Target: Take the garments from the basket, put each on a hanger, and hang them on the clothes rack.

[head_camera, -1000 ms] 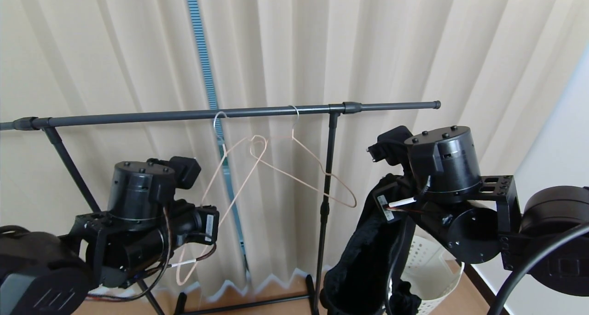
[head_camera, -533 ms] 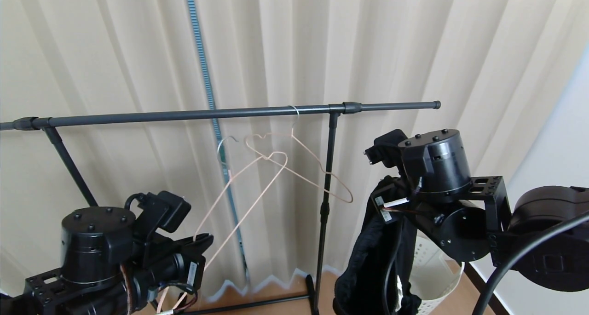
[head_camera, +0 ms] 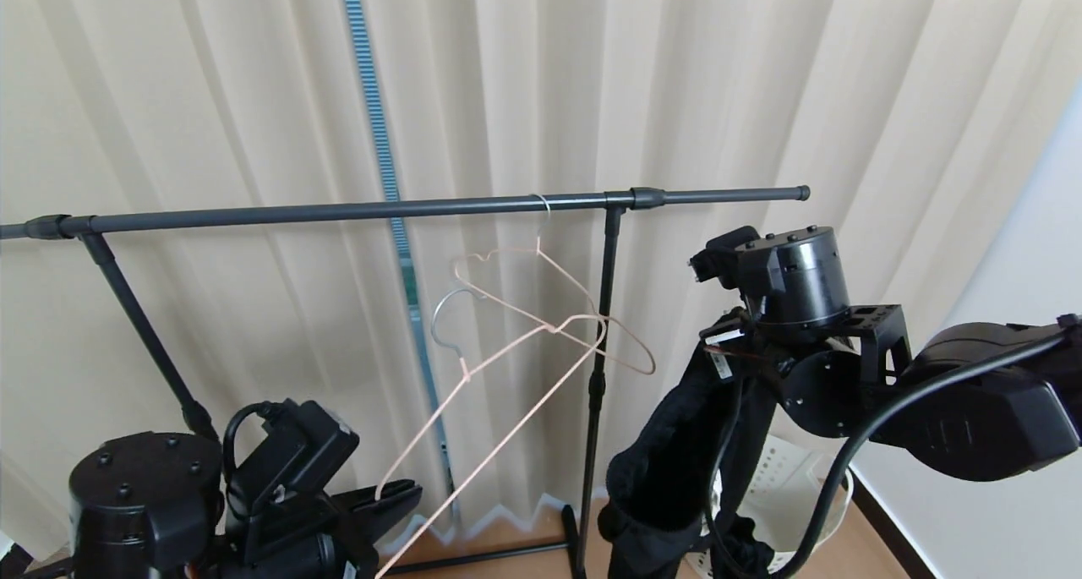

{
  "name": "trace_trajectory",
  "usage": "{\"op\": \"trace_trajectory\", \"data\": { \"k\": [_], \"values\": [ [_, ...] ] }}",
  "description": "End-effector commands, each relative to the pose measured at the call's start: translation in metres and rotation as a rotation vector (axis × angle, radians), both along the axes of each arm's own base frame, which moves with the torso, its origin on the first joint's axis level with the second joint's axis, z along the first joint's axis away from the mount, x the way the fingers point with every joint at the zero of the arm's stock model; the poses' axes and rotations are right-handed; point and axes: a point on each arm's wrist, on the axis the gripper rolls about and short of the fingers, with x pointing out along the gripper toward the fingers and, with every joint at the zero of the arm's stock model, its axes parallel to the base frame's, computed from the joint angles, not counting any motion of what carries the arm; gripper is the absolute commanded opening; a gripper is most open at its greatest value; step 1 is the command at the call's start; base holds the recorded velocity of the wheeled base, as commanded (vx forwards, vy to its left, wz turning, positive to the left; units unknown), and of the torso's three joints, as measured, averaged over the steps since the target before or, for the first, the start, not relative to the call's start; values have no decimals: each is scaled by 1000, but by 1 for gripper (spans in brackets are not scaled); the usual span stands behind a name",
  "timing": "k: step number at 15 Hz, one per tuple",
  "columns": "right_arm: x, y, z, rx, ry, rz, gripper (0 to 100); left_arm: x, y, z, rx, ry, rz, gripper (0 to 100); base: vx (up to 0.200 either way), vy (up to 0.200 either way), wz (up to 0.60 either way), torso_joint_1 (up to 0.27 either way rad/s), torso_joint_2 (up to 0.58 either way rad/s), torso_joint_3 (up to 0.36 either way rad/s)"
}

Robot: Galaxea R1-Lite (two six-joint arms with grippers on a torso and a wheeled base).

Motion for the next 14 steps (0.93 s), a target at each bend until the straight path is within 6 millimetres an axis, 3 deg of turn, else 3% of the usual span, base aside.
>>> {"op": "trace_trajectory", "data": {
  "k": [1, 6, 14],
  "values": [
    [6, 0, -6, -10, 13, -13, 0, -4, 2, 1, -2, -4, -9, 0, 0, 0, 0, 0, 0, 0],
    [22, -2, -11, -10, -3, -62, 0, -15, 5, 0, -12, -2, -117, 0, 0, 0, 0, 0, 0, 0],
    [29, 5, -11, 33, -59, -57, 0, -27, -6, -3, -6, 12, -206, 0, 0, 0, 0, 0, 0, 0]
  ]
}}
